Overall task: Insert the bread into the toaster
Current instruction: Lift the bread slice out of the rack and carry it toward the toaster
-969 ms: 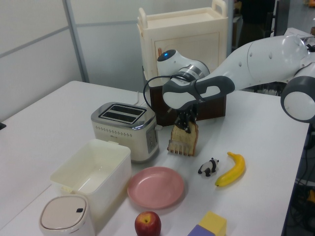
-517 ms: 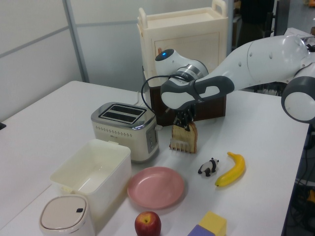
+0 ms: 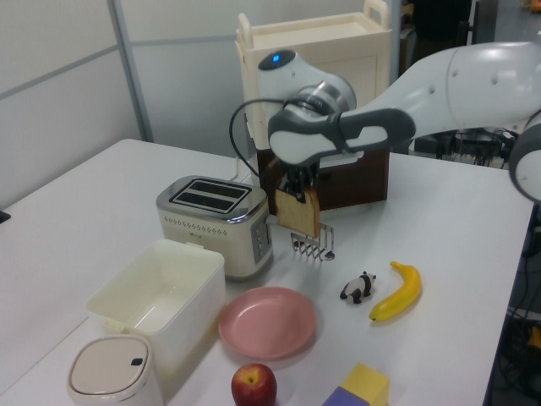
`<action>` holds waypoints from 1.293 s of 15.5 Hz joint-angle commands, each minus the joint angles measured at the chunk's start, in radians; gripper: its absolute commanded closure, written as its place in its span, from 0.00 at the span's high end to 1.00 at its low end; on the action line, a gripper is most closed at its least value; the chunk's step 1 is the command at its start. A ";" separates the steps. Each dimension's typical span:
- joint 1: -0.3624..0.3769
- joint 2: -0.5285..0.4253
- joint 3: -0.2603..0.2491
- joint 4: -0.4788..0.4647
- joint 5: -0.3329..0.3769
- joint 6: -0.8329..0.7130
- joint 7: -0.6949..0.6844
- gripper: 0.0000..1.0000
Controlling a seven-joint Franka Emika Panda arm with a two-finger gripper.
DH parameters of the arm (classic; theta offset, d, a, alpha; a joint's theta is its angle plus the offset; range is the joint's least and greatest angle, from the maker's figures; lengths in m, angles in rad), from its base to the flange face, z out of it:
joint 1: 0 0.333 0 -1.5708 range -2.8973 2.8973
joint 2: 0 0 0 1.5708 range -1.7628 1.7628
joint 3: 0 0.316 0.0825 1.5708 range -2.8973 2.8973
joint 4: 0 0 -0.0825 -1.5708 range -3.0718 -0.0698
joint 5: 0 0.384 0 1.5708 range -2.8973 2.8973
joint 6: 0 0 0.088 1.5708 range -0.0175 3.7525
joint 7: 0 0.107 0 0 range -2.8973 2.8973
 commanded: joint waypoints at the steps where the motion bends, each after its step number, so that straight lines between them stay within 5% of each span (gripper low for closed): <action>1: 0.042 -0.094 -0.002 -0.041 -0.025 -0.023 0.031 0.00; 13: 0.065 -0.163 -0.001 0.054 -0.035 0.029 0.073 0.00; 20: 0.065 -0.049 0.056 0.054 -0.198 0.267 0.117 0.00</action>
